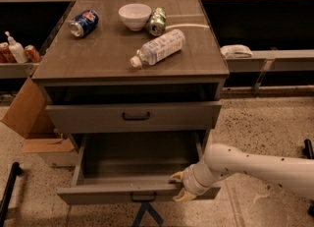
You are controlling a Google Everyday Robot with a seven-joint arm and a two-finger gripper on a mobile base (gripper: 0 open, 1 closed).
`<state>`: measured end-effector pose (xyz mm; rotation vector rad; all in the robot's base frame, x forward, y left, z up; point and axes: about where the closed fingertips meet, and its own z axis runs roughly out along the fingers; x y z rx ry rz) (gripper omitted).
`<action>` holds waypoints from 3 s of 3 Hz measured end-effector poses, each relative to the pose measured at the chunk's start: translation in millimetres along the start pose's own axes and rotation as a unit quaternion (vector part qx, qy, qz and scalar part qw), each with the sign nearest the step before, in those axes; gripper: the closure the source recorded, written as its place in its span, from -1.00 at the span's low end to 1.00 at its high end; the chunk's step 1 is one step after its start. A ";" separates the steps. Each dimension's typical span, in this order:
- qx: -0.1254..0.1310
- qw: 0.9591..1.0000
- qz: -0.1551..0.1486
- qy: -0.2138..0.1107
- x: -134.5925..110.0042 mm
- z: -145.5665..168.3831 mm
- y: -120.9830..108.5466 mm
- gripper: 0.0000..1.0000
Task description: Open middle drawer
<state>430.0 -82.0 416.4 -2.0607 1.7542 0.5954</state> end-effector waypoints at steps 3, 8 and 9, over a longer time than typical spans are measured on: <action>-0.011 1.000 0.002 -0.023 -5.1 1.4 20.5 0.26; 0.052 0.998 -0.024 0.025 -15.0 -92.7 10.4 -1.00; 0.071 0.996 -0.033 0.049 -19.6 -135.5 6.6 -1.00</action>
Offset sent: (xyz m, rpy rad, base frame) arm -0.0258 0.0002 0.0031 0.0660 0.0348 0.0008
